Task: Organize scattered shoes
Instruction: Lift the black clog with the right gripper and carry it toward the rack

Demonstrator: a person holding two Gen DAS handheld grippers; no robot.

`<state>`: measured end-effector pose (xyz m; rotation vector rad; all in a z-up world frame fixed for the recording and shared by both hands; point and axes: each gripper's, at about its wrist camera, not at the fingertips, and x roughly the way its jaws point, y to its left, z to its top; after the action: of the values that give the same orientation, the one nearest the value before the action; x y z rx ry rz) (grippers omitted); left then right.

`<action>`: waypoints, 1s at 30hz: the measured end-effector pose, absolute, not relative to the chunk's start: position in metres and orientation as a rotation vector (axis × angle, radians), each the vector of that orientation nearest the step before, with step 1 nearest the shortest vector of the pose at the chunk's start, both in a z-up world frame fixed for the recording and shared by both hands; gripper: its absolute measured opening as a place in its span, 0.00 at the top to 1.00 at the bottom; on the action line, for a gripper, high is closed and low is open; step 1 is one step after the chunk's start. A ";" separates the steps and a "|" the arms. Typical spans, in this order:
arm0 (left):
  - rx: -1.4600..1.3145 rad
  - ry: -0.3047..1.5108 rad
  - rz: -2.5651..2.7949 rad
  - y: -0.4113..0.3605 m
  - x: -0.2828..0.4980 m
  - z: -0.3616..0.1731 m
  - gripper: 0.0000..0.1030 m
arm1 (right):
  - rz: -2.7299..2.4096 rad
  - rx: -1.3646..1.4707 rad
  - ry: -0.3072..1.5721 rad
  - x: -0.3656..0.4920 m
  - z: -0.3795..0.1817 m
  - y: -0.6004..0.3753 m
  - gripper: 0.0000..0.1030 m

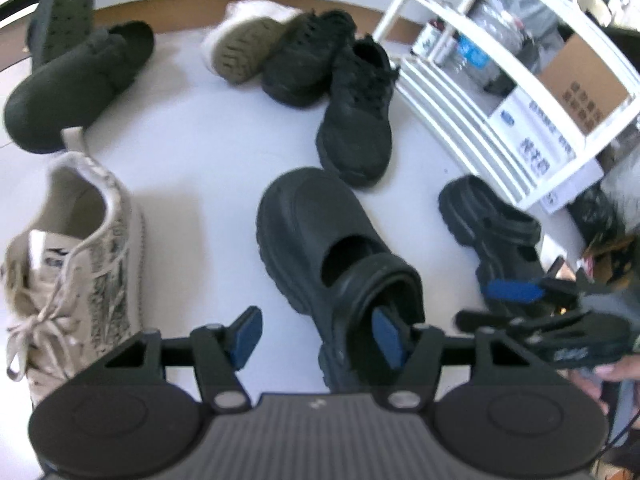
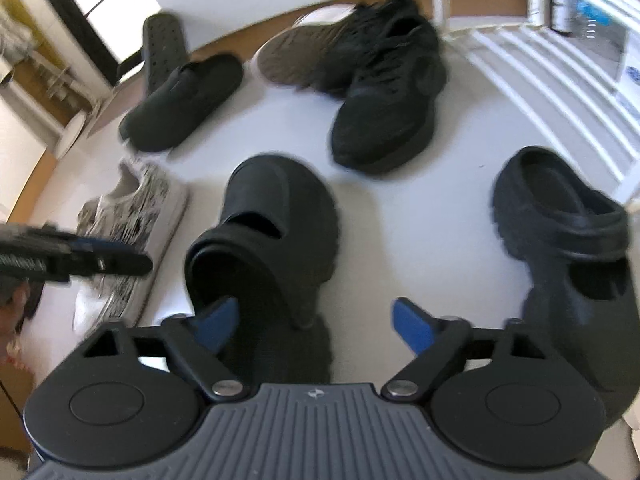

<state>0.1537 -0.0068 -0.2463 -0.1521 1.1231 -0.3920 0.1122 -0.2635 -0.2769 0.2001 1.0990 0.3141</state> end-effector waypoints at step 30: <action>-0.279 1.056 -0.261 0.023 0.169 -0.255 0.37 | 0.271 0.101 1.154 0.131 -0.290 -0.190 0.11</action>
<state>0.1688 0.0231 -0.2549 -0.2792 1.0557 -0.2614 0.1313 -0.1900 -0.2897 0.1006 1.1545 0.2708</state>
